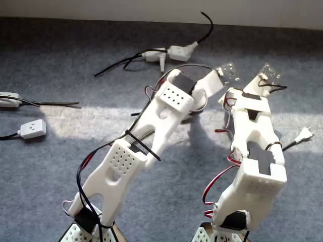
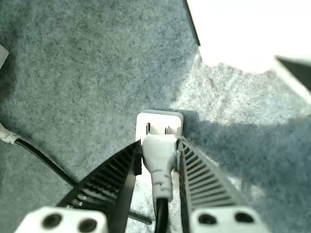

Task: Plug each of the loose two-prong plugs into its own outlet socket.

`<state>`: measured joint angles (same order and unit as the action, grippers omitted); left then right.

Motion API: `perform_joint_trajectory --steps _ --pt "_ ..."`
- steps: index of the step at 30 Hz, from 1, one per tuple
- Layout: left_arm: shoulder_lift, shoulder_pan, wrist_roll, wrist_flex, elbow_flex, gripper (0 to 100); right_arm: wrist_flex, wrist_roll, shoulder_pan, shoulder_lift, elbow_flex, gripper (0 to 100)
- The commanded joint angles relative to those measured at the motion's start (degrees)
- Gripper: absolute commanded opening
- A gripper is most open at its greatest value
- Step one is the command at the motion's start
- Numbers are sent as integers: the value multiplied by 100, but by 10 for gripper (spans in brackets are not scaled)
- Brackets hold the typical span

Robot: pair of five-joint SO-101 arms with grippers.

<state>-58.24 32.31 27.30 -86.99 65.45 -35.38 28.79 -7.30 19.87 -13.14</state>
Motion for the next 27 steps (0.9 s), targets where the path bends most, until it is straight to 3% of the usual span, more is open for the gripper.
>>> perform_joint_trajectory --steps 1,9,17,22,27 --pt "31 303 35 -615 277 8 110 26 4 -92 31 123" --pt "48 444 35 -1213 303 8 110 62 -110 -92 31 123" --pt "22 347 141 -369 268 10 110 70 -312 -101 31 123" --pt "31 523 651 -290 303 10 110 70 -330 -101 40 123" --pt "66 541 659 -334 303 11 110 70 -321 -92 57 123"
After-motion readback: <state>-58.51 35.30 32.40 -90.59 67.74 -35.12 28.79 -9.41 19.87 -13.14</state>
